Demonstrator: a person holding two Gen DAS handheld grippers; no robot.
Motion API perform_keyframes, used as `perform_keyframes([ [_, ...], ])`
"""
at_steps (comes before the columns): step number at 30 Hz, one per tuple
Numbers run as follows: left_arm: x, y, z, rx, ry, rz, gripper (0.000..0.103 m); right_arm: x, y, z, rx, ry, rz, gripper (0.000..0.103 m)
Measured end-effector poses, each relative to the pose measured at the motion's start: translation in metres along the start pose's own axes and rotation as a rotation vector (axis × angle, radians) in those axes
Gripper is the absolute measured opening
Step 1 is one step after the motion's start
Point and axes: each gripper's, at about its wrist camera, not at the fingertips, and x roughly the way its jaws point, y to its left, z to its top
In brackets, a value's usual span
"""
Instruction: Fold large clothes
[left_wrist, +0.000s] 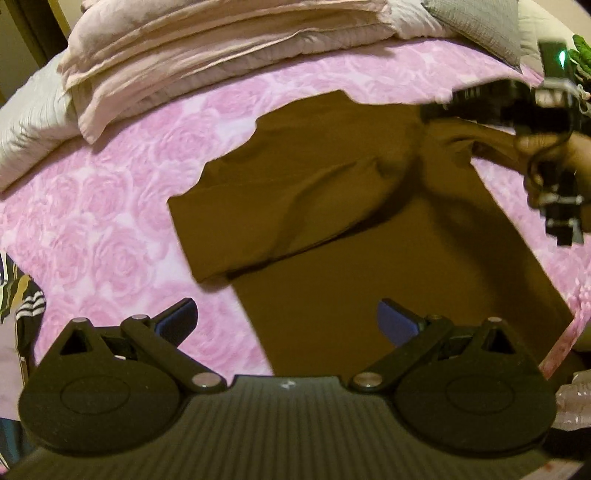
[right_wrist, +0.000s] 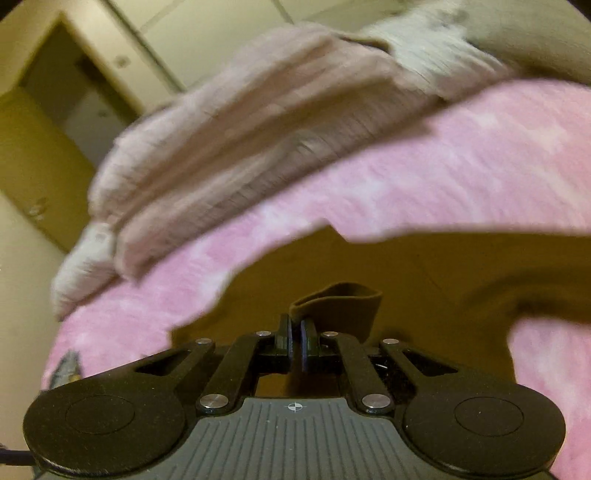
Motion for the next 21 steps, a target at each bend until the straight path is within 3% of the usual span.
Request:
perform_keyframes([
  [2, 0.000, -0.007, 0.007, -0.003, 0.002, 0.001, 0.102, -0.020, -0.014, 0.008, -0.009, -0.085, -0.028, 0.000],
  [4, 0.006, -0.012, 0.013, 0.004, 0.007, -0.004, 0.102, -0.028, -0.042, 0.001, 0.037, -0.106, -0.096, 0.000],
  [6, 0.015, -0.018, 0.016, 0.018, 0.014, -0.018, 0.102, -0.019, -0.079, -0.019, 0.124, -0.041, -0.155, 0.000],
  [10, 0.043, -0.030, 0.016, 0.069, 0.050, -0.060, 0.102, 0.000, -0.116, -0.049, 0.159, 0.061, -0.196, 0.000],
  [21, 0.059, -0.029, 0.012, 0.103, 0.065, -0.091, 0.102, -0.007, -0.124, -0.050, 0.149, 0.033, -0.247, 0.001],
])
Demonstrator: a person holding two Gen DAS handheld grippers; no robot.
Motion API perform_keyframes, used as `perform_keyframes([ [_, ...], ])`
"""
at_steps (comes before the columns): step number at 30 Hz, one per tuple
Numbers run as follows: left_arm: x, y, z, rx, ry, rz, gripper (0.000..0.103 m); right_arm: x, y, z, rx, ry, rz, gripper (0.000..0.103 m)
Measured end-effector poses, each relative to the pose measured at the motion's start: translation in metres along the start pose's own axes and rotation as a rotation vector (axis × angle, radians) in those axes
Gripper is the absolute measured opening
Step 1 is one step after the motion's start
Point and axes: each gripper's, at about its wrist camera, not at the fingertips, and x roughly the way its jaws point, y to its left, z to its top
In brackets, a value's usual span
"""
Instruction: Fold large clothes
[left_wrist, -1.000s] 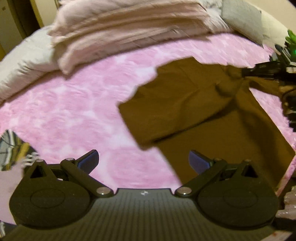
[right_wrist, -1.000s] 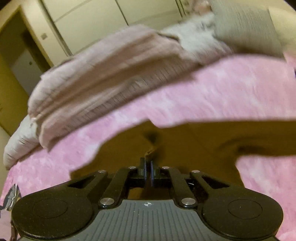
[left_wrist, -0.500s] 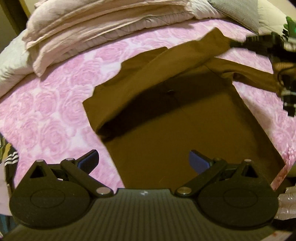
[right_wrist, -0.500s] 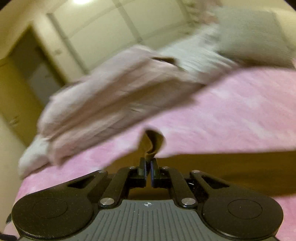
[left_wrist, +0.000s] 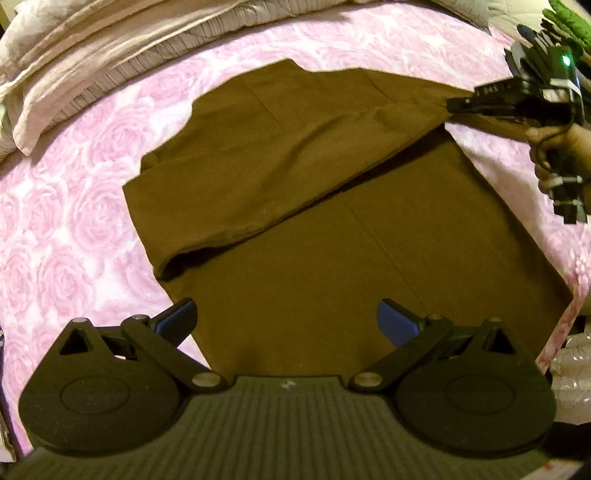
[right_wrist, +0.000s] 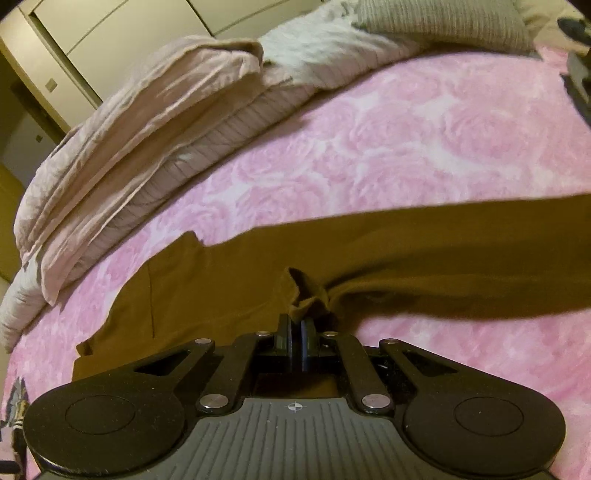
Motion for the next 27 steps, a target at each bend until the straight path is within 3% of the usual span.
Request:
perform_keyframes([
  [5, -0.001, 0.007, 0.000, -0.020, -0.006, 0.001, 0.102, 0.017, 0.004, -0.016, 0.014, 0.093, -0.044, 0.001],
  [15, -0.010, 0.016, -0.016, -0.041, 0.003, 0.006, 0.102, 0.010, 0.019, -0.019, 0.007, 0.076, -0.128, 0.002],
  [20, -0.021, 0.018, -0.013, -0.027, -0.021, 0.007, 0.102, -0.006, 0.011, -0.024, 0.099, 0.086, -0.180, 0.030],
  [27, -0.018, -0.011, 0.023, 0.071, -0.066, -0.029, 0.102, -0.081, -0.058, -0.010, 0.230, -0.024, -0.291, 0.038],
])
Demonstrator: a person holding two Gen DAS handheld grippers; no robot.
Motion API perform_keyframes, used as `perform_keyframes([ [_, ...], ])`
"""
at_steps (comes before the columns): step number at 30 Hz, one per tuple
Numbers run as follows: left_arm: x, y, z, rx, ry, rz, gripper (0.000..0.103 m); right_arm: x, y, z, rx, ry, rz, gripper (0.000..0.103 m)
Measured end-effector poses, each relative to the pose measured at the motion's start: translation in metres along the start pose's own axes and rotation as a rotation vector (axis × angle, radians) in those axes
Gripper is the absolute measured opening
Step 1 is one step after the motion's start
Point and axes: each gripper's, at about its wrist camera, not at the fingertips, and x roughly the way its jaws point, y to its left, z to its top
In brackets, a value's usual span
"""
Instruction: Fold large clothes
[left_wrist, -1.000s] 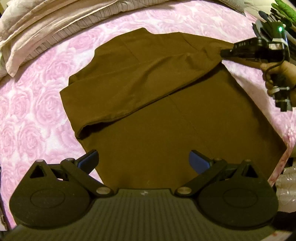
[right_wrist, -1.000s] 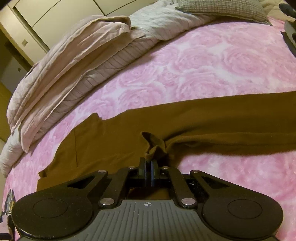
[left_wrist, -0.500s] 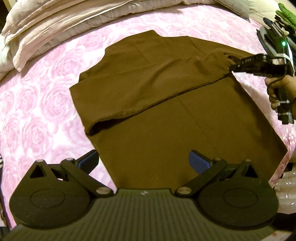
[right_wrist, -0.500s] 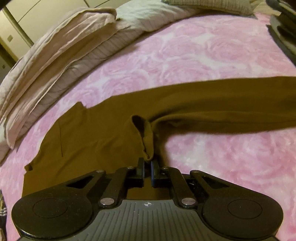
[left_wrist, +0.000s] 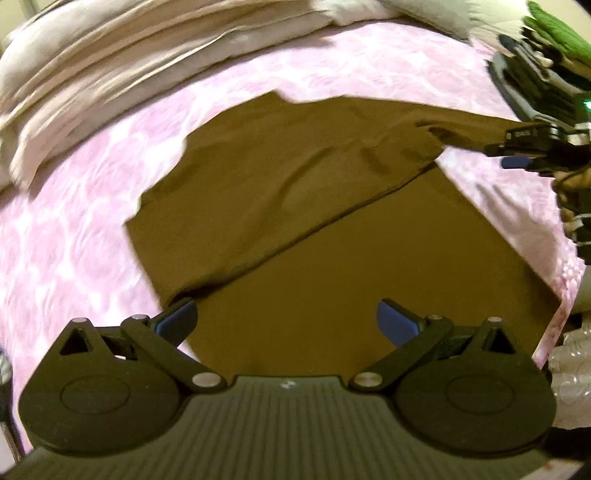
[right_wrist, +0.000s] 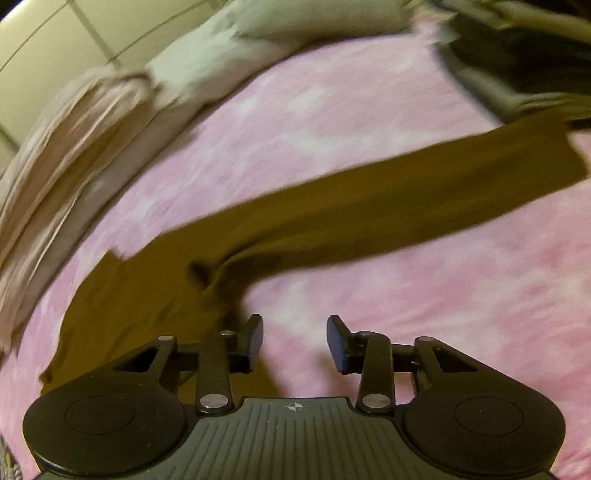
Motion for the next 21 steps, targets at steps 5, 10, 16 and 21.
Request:
perform_keyframes([
  [5, 0.018, -0.055, 0.048, 0.049, -0.036, -0.036, 0.102, -0.015, -0.089, 0.043, 0.109, -0.084, -0.091, 0.041],
  [10, 0.051, -0.121, 0.088, 0.072, -0.025, -0.032, 0.102, -0.006, -0.175, 0.082, 0.199, -0.119, -0.104, 0.041],
  [16, 0.086, -0.194, 0.122, 0.107, 0.026, -0.051, 0.102, 0.015, -0.265, 0.106, 0.382, -0.129, -0.080, 0.041],
  [21, 0.095, -0.239, 0.140, 0.201, 0.039, -0.056, 0.102, 0.026, -0.310, 0.105, 0.514, -0.161, 0.044, 0.041],
])
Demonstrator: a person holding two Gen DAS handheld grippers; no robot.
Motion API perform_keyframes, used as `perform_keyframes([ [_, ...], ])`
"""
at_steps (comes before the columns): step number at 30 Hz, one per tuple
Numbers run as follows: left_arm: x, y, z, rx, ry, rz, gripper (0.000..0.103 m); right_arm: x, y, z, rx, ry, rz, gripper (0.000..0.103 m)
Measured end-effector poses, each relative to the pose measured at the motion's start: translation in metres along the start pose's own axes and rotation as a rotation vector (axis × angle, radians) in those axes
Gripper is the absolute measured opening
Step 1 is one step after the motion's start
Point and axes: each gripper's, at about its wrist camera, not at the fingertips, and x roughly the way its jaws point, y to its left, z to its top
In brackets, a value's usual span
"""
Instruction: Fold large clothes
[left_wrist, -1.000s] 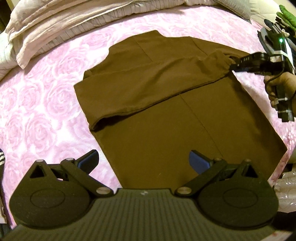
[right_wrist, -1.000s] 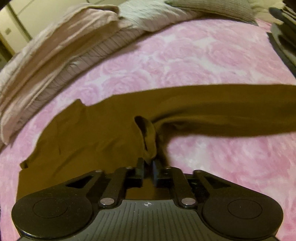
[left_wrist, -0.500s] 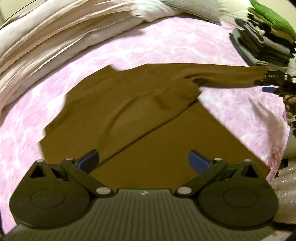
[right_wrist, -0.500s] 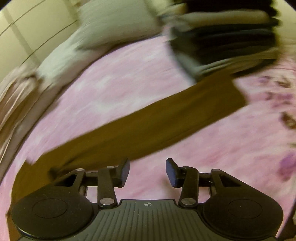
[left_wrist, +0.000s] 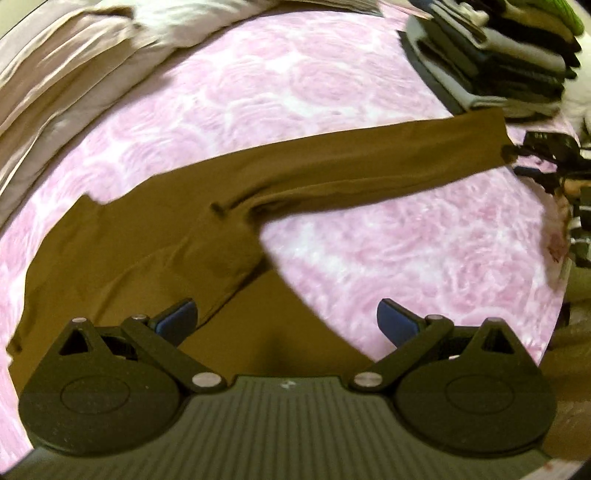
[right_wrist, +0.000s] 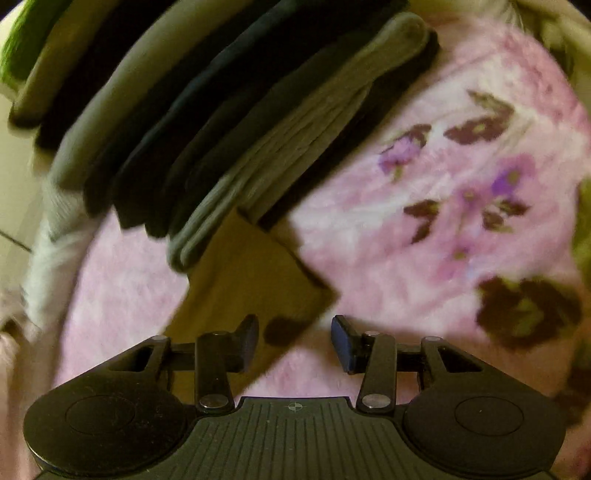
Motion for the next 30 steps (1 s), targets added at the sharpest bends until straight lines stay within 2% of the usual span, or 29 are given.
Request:
perform_keyframes([
  [1, 0.001, -0.004, 0.004, 0.009, 0.003, 0.002, 0.102, 0.000, -0.004, 0.001, 0.019, -0.001, 0.025, 0.040],
  [4, 0.000, -0.008, 0.009, 0.019, 0.007, 0.008, 0.102, -0.001, -0.009, 0.004, 0.041, 0.014, 0.042, 0.000],
  [7, -0.006, -0.003, 0.007, 0.020, 0.005, 0.024, 0.102, -0.018, 0.015, 0.004, -0.044, -0.004, 0.025, 0.000],
  [11, -0.018, 0.017, -0.003, -0.021, -0.020, 0.040, 0.102, -0.046, 0.087, -0.012, -0.285, -0.019, 0.027, 0.000],
  [14, -0.031, 0.037, -0.020, -0.061, -0.042, 0.039, 0.102, -0.048, 0.156, -0.030, -0.418, -0.011, 0.097, 0.000],
  [17, -0.046, 0.061, -0.045, -0.095, -0.071, 0.037, 0.102, -0.047, 0.238, -0.050, -0.523, -0.048, 0.205, 0.000],
  [19, -0.058, 0.083, -0.067, -0.121, -0.091, 0.043, 0.102, -0.057, 0.301, -0.073, -0.602, -0.106, 0.302, 0.000],
  [22, -0.076, 0.126, -0.112, -0.182, -0.089, 0.070, 0.102, -0.080, 0.393, -0.136, -0.740, -0.185, 0.511, 0.000],
  [24, -0.087, 0.158, -0.147, -0.241, -0.079, 0.085, 0.102, -0.091, 0.440, -0.205, -0.850, -0.171, 0.670, 0.000],
  [25, -0.092, 0.175, -0.167, -0.272, -0.067, 0.096, 0.102, -0.090, 0.454, -0.239, -0.907, -0.136, 0.728, 0.000],
  [27, -0.098, 0.206, -0.203, -0.324, -0.047, 0.121, 0.102, -0.071, 0.470, -0.320, -1.023, 0.006, 0.791, 0.000],
  [30, -0.103, 0.247, -0.249, -0.407, -0.012, 0.152, 0.102, -0.025, 0.464, -0.415, -1.100, 0.242, 0.721, 0.000],
])
